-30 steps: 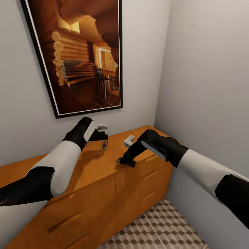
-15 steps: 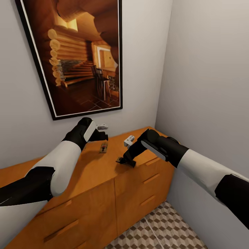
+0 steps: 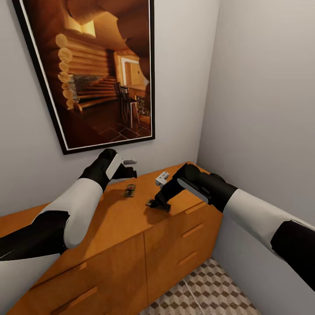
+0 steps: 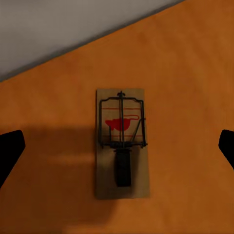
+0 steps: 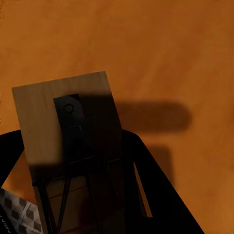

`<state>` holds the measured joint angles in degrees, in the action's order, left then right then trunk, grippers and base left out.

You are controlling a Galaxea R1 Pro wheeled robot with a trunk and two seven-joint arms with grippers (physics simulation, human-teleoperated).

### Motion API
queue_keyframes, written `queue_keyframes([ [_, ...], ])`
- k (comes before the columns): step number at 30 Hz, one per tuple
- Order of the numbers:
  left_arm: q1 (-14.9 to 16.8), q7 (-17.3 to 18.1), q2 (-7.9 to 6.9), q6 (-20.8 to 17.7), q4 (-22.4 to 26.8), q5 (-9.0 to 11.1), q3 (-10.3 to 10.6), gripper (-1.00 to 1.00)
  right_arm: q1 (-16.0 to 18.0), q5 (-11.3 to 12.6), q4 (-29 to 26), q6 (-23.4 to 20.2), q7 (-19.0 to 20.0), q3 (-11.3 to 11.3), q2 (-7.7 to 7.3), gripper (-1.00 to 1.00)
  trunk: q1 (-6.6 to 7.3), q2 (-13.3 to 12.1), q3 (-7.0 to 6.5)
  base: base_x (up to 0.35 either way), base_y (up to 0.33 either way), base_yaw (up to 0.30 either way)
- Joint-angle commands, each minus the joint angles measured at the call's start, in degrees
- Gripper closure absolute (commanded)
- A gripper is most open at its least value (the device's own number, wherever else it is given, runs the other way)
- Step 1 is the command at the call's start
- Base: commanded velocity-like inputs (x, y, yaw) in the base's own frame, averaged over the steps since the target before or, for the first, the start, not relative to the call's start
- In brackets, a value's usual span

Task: Take the four mousetraps from the cabinet in the bathroom and place them on the bathroom floor. Make sure all four end up on the same floor surface, and ensure that at least two of them are either under or directly next to the same bathroom sink.

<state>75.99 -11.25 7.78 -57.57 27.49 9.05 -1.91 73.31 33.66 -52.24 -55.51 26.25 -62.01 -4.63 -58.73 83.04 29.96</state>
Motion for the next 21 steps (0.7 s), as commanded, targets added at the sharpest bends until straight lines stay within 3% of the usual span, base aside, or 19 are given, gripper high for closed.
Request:
queue_keyframes([
  [1, 0.04, -0.6, 0.04, -0.18, -0.12, 0.58, -0.2, -1.0, 0.08, -0.35, -0.06, -0.03, 0.38, -0.12, -0.04, 1.0, 0.0, 0.04, 0.07, 0.0, 0.0, 0.0],
  [11, 0.03, -0.64, -0.31, 1.85, -4.74, 0.44, -0.2, -1.0, 0.08, -0.35, -0.03, -0.03, 0.34, -0.19, -0.03, 1.0, 0.0, 0.04, 0.07, 0.0, 0.0, 0.0],
  [21, 0.03, -0.61, -0.43, 2.41, -5.9, 0.4, -0.2, -1.0, 0.08, -0.43, -0.06, -0.06, 0.36, -0.16, -0.06, 1.0, 0.0, 0.04, 0.07, 0.0, 0.0, 0.0],
])
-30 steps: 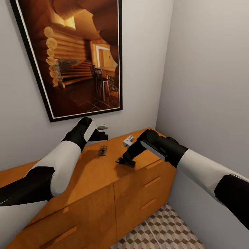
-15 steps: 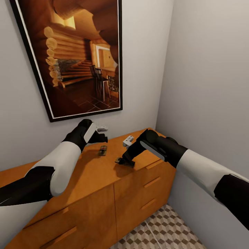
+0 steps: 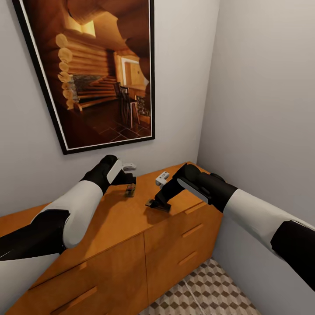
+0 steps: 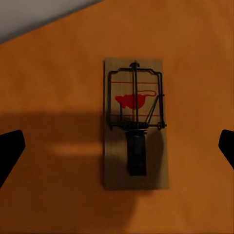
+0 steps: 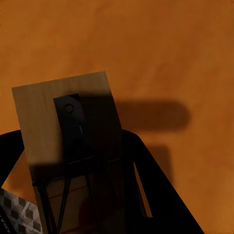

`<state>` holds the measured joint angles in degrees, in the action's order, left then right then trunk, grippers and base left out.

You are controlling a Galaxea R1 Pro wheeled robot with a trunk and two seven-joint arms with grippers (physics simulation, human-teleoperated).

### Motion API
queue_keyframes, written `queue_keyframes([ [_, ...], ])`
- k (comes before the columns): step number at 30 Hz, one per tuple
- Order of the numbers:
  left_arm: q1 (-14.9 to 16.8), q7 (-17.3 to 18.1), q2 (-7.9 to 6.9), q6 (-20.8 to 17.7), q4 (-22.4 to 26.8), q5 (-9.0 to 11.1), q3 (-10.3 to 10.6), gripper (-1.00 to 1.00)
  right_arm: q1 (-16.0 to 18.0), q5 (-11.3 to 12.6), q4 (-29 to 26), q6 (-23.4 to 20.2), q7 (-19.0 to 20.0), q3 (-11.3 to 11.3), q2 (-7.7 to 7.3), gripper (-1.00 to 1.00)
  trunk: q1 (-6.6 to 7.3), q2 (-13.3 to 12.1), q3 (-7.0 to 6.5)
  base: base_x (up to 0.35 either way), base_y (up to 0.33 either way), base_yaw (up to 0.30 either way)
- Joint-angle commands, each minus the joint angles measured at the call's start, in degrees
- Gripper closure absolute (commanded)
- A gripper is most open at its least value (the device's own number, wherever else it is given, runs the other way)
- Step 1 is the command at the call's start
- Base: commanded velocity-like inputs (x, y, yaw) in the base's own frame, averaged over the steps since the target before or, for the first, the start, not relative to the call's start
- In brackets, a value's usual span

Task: Take the four mousetraps from the cabinet in the bathroom and place them on the bathroom floor. Make sure all four end up on the same floor surface, and ensure that at least two of them are either under or directly next to the same bathroom sink.

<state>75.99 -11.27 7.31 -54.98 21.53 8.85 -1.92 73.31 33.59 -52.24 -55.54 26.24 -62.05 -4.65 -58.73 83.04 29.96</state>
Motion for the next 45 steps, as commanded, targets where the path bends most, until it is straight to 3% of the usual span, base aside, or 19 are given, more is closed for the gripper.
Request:
queue_keyframes([
  [1, 0.03, -0.57, 0.03, -0.18, -0.02, 0.61, -0.19, -1.0, 0.08, -0.36, -0.06, -0.04, 0.38, -0.14, -0.03, 1.0, 0.0, 0.04, 0.07, 0.0, 0.0, 0.0],
  [17, 0.03, -0.5, 0.13, 0.41, 0.34, 0.56, 0.3, -1.0, 0.08, -0.26, -0.05, -0.01, 0.39, -0.32, 0.08, 1.0, 0.0, 0.04, 0.07, 0.0, 0.0, 0.0],
  [29, 0.03, -0.55, 0.07, 5.28, -0.22, 0.62, 1.26, -1.0, 0.08, -0.28, -0.06, -0.09, 0.39, -0.35, 0.08, 1.0, 0.0, 0.04, 0.07, 0.0, 0.0, 0.0],
  [45, -0.97, -0.42, 0.07, 5.75, -0.17, 0.73, 1.29, -1.0, 0.08, -0.17, -0.02, -0.1, 0.39, -0.35, 0.08, 1.0, 0.0, 0.04, 0.07, 0.114, 0.0, 0.0],
])
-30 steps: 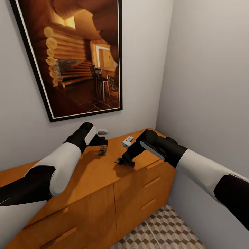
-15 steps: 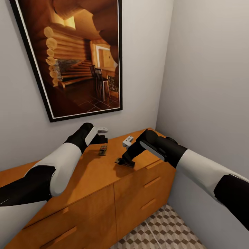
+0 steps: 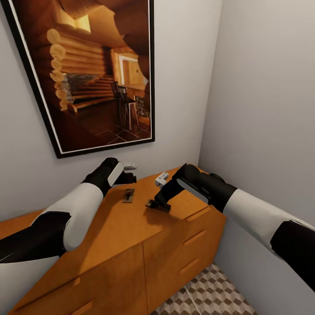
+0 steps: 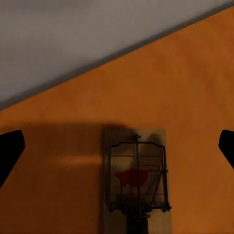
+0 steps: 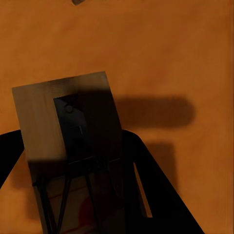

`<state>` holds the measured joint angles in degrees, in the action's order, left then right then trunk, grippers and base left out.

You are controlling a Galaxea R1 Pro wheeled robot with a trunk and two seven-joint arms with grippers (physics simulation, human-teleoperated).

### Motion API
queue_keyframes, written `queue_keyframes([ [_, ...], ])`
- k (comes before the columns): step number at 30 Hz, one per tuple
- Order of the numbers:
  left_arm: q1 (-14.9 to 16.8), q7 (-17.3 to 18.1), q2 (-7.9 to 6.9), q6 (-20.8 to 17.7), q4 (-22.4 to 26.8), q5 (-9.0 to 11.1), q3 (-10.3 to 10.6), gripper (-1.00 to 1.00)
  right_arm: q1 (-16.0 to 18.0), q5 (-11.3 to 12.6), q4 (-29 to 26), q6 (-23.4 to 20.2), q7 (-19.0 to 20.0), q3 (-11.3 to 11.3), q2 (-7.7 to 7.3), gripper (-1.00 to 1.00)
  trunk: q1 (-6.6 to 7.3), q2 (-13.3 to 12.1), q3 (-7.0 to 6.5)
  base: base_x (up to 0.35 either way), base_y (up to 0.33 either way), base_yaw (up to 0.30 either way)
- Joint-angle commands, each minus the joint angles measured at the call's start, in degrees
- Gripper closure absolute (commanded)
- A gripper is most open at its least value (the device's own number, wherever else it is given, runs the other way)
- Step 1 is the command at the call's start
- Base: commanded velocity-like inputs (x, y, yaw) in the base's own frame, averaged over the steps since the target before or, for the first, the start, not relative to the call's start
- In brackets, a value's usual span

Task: Take the four mousetraps from the cabinet in the bathroom and place them on the bathroom floor. Make sure all four end up on the same floor surface, and ensure that at least two of them are either under or directly next to the same bathroom sink.

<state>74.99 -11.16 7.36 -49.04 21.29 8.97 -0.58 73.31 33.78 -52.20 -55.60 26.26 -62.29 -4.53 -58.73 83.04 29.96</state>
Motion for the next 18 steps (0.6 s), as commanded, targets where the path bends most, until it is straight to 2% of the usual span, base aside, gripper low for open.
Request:
queue_keyframes([
  [1, -0.15, -0.53, 0.05, -0.19, 0.1, 0.61, -0.05, -1.0, 0.08, -0.34, -0.04, -0.03, 0.36, -0.11, -0.04, 1.0, 0.0, 0.04, 0.07, 0.025, 0.0, 0.0],
  [15, -0.72, -0.55, 0.1, -0.25, 0.06, 0.61, -0.04, -1.0, 0.08, -0.3, -0.01, -0.03, 0.32, -0.11, -0.04, 1.0, 0.0, 0.04, 0.07, 0.004, 0.0, 0.0],
  [18, -0.72, -0.53, 0.11, -0.26, 0.06, 0.61, -0.04, -1.0, 0.08, -0.3, -0.01, -0.03, 0.3, -0.11, -0.1, 1.0, 0.66, -1.17, -0.47, 0.0, 0.0, 0.0],
])
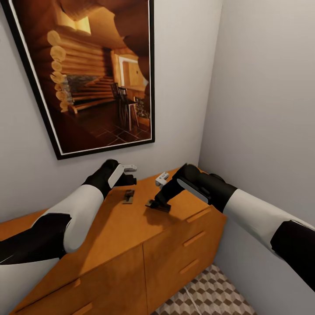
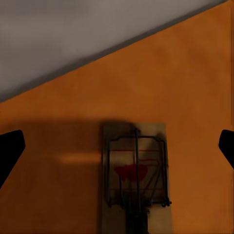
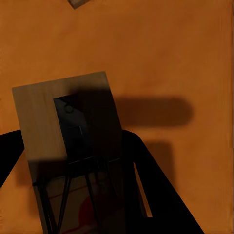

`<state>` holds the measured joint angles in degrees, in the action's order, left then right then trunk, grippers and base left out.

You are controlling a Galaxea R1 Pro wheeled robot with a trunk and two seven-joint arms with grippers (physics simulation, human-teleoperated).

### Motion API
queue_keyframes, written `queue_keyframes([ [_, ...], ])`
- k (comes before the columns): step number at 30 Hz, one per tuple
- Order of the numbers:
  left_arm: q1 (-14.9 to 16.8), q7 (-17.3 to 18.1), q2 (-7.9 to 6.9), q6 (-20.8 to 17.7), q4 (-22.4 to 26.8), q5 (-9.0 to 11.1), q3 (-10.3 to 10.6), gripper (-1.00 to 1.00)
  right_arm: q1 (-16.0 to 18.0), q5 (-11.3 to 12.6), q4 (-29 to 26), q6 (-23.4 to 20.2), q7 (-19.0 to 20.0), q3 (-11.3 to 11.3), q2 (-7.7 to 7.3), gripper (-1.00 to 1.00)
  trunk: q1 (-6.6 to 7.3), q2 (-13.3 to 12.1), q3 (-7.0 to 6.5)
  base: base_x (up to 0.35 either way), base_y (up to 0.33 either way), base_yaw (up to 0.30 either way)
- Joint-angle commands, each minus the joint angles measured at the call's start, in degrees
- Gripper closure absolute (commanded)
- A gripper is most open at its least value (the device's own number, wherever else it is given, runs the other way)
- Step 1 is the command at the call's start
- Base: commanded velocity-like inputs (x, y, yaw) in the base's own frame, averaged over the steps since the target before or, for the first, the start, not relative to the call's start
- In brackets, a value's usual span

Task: Take the four mousetraps from the cabinet in the bathroom and place them on the bathroom floor. Make sure all four end up on the same floor surface, and ensure that at least two of them are either under or directly next to the same bathroom sink.

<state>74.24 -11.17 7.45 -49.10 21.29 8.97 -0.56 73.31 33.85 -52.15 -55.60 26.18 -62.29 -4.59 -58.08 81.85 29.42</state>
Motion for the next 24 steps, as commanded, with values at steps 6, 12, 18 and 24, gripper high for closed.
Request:
queue_keyframes([
  [6, 0.03, -0.52, 0.05, -0.24, 0.07, 0.61, -0.05, -1.0, 0.08, -0.37, -0.06, -0.03, 0.38, -0.12, -0.06, 1.0, 0.89, -1.58, -0.66, 0.0, 0.0, 0.0],
  [12, 0.03, -0.53, 0.14, -0.29, 0.07, 0.65, -0.05, -1.0, 0.08, -0.37, -0.06, -0.05, 0.39, -0.12, -0.07, 1.0, 1.32, -2.39, -1.02, 0.0, 0.0, 0.0],
  [18, 0.03, -0.52, 0.12, -0.37, -0.01, 0.69, -0.05, -1.0, 0.08, -0.37, -0.06, -0.11, 0.44, -0.05, -0.07, 1.0, 2.2, -3.99, -1.73, 0.0, 0.0, 0.0],
  [24, 0.02, -0.56, 0.18, -0.38, 0.06, 0.69, -0.05, -1.0, 0.08, -0.43, -0.11, -1.58, 0.45, 0.1, -0.07, 1.0, 2.2, -3.99, -1.73, 0.0, 0.0, 0.0],
])
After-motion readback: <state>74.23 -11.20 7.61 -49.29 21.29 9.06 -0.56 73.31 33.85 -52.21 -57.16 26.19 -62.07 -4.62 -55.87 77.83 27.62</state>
